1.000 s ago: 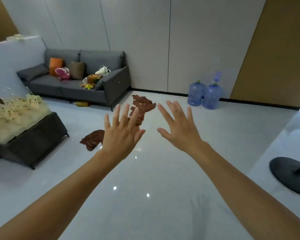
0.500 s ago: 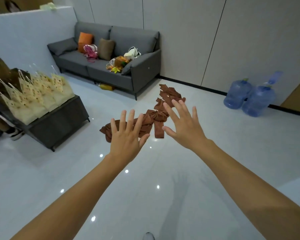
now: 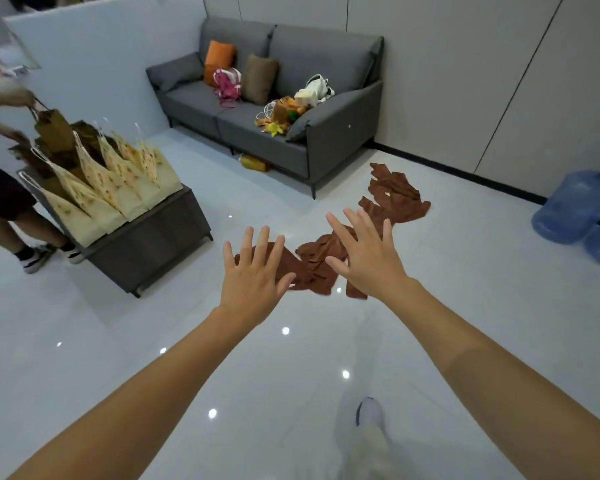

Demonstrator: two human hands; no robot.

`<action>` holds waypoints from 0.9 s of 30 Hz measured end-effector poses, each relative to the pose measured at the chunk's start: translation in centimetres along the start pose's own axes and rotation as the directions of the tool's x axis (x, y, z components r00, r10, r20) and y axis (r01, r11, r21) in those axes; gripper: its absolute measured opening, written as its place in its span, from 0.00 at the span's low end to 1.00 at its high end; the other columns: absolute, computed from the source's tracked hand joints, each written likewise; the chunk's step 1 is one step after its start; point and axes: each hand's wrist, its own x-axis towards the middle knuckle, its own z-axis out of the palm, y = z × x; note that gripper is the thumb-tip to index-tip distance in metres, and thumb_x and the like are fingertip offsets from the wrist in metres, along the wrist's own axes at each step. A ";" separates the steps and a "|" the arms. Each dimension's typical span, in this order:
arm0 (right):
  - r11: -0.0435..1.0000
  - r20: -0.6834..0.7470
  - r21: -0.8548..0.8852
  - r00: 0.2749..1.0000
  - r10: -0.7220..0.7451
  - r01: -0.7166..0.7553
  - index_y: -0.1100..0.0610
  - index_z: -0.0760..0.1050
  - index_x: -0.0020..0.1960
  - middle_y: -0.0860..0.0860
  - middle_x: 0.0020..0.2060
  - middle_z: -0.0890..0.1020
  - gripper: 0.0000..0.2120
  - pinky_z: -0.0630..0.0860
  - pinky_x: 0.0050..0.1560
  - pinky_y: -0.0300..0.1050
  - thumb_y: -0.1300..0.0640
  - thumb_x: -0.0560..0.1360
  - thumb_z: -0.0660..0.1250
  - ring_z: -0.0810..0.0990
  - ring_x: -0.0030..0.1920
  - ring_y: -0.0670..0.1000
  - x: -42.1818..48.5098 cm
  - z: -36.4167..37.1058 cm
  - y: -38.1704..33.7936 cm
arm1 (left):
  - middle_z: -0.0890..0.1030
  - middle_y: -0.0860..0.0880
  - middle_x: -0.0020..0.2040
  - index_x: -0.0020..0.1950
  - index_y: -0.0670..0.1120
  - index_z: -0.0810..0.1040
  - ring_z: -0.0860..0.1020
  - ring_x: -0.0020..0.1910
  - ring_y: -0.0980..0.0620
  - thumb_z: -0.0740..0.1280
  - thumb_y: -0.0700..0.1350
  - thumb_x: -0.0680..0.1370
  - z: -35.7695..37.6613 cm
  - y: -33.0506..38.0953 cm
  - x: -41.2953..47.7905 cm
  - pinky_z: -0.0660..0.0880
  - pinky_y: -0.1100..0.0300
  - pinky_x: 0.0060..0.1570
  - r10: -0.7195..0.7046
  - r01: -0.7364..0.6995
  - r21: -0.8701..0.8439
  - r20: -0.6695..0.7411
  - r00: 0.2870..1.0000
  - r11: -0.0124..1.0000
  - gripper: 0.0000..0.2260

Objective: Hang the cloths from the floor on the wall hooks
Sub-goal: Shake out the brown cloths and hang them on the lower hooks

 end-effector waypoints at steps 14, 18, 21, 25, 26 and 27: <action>0.986 0.117 0.024 0.979 -0.164 0.162 0.43 0.40 0.79 0.52 0.79 0.48 0.36 0.45 0.73 0.67 0.34 0.79 0.54 0.45 0.79 0.57 23.0 6.9 8.0 | 0.62 0.43 0.76 0.76 0.49 0.63 0.58 0.76 0.38 0.46 0.64 0.79 4.7 -1.9 19.6 0.57 0.34 0.69 -0.174 0.172 0.024 0.091 0.981 0.985 0.31; 0.982 0.145 0.019 0.971 -0.188 0.187 0.43 0.39 0.79 0.52 0.79 0.48 0.36 0.45 0.73 0.67 0.34 0.79 0.53 0.45 0.79 0.57 29.3 9.9 6.9 | 0.68 0.40 0.72 0.73 0.46 0.69 0.64 0.72 0.36 0.47 0.62 0.78 7.9 -5.7 24.0 0.65 0.32 0.64 -0.165 0.168 -0.023 0.090 0.982 0.986 0.31; 0.980 0.151 0.011 0.968 -0.200 0.200 0.43 0.40 0.79 0.52 0.79 0.48 0.35 0.45 0.73 0.67 0.35 0.79 0.53 0.45 0.79 0.57 34.1 12.7 5.4 | 0.68 0.40 0.73 0.73 0.46 0.69 0.64 0.72 0.36 0.47 0.62 0.78 11.0 -9.0 27.6 0.64 0.32 0.65 -0.162 0.168 -0.050 0.100 0.982 0.985 0.31; 0.980 0.177 0.021 0.964 -0.198 0.197 0.43 0.40 0.79 0.52 0.79 0.49 0.36 0.45 0.73 0.67 0.35 0.78 0.53 0.45 0.79 0.57 40.3 16.4 3.0 | 0.65 0.41 0.74 0.74 0.47 0.67 0.61 0.74 0.37 0.48 0.62 0.79 14.6 -13.7 31.9 0.62 0.33 0.67 -0.123 0.129 -0.042 0.127 0.984 0.991 0.30; 0.980 0.174 0.017 0.965 -0.196 0.196 0.43 0.40 0.79 0.52 0.79 0.49 0.36 0.46 0.73 0.67 0.35 0.78 0.53 0.46 0.79 0.57 41.8 17.1 2.4 | 0.65 0.41 0.74 0.75 0.47 0.66 0.61 0.74 0.37 0.48 0.62 0.79 15.2 -14.9 32.9 0.61 0.33 0.67 -0.111 0.116 -0.033 0.123 0.986 0.993 0.30; 0.980 0.166 0.016 0.966 -0.196 0.196 0.44 0.41 0.79 0.53 0.79 0.49 0.36 0.46 0.73 0.67 0.35 0.78 0.53 0.47 0.79 0.57 43.3 17.7 1.8 | 0.64 0.41 0.75 0.75 0.47 0.66 0.60 0.74 0.37 0.49 0.62 0.80 15.7 -16.1 34.0 0.60 0.33 0.68 -0.105 0.109 -0.025 0.126 0.987 0.994 0.29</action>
